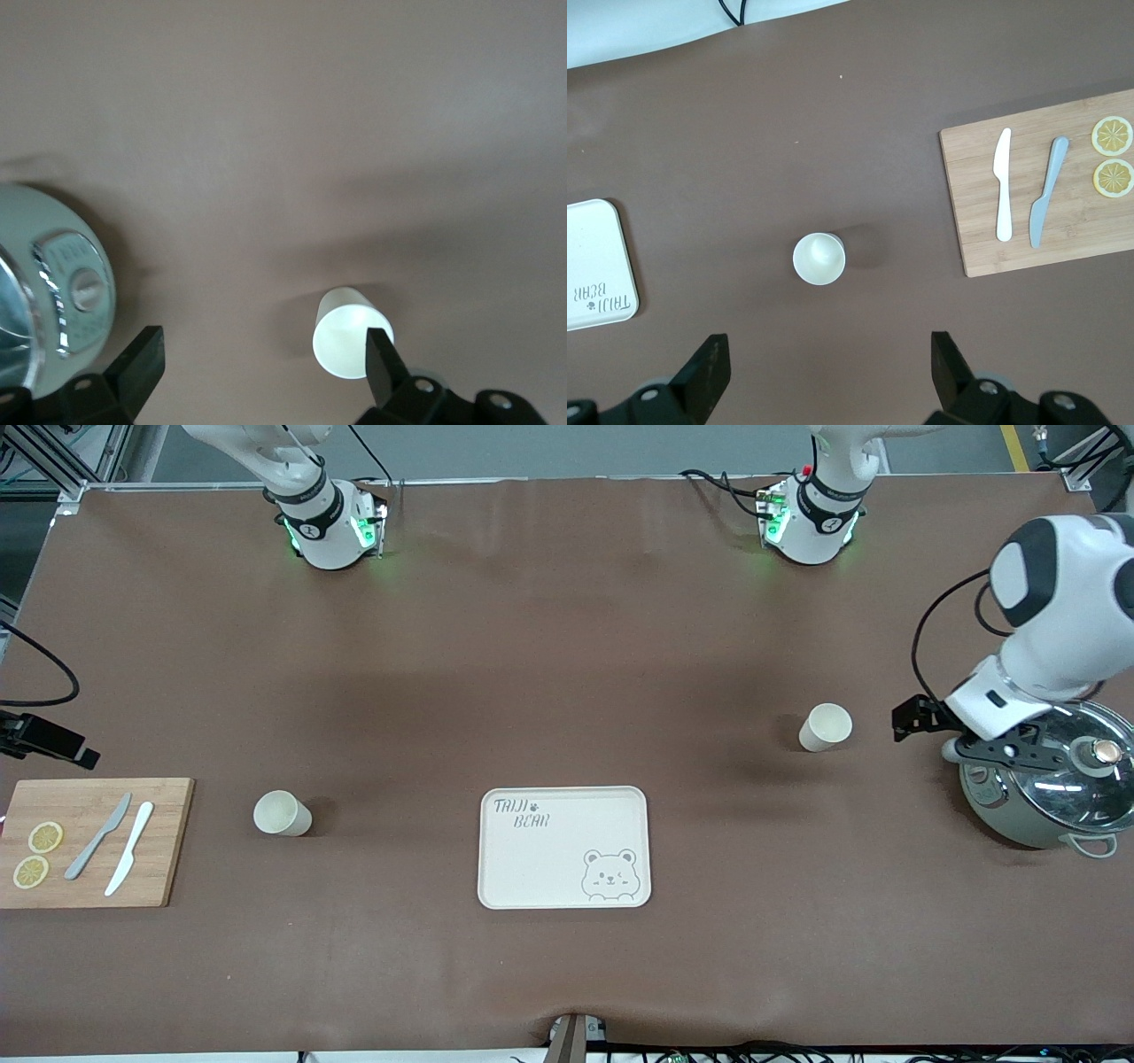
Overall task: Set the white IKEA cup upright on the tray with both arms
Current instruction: 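Reach the left gripper down around the white cup beside the pot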
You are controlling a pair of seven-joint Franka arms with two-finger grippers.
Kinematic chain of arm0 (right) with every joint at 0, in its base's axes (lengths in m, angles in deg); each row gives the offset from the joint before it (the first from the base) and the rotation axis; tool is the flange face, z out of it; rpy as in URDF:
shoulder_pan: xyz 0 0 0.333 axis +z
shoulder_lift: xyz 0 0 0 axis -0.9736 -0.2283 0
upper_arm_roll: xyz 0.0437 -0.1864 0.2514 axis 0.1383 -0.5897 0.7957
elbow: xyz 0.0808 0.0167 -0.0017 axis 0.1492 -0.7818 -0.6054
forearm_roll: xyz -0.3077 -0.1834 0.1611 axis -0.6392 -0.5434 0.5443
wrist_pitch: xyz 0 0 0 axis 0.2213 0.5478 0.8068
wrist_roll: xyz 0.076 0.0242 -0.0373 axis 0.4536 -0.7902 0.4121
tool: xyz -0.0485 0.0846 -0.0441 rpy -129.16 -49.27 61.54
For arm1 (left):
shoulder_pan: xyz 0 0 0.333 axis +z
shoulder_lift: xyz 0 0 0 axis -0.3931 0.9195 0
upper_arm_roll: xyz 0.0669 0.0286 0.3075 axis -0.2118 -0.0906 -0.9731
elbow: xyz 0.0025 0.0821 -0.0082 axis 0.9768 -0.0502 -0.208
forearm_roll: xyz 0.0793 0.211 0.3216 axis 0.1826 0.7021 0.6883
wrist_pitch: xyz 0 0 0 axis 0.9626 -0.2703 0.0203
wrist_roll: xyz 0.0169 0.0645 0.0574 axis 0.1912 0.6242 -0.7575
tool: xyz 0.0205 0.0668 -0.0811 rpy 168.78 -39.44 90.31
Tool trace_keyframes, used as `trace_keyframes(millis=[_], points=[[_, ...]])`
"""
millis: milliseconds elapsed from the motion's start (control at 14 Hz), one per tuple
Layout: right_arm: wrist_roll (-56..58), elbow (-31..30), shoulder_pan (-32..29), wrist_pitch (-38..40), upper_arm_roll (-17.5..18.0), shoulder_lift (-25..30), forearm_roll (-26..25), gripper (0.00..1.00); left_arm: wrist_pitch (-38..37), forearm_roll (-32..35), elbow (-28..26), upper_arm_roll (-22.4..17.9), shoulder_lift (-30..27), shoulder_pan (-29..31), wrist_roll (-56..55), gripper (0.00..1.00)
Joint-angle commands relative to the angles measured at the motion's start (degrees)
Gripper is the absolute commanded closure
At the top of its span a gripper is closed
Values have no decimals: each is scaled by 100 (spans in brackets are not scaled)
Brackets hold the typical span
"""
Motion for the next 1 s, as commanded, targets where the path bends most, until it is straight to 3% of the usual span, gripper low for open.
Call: trace_keyframes(millis=[0, 285, 499, 712, 926], points=[[29, 21, 13, 53, 32, -5, -67, 0, 895, 76, -1077, 89, -355, 124, 63, 0], [239, 4, -109, 70, 41, -22, -23, 0, 1732, 49, -1729, 89, -162, 124, 45, 0], [530, -40, -145, 88, 40, -31, -23, 0, 1813, 49, -1748, 89, 102, 115, -25, 0], [521, -216, -137, 88, 32, -31, -58, 0, 2346, 49, -1949, 89, 330, 98, -60, 0], [941, -190, -128, -342, 32, -303, -84, 0, 2718, 49, -2064, 89, 541, 72, -60, 0]])
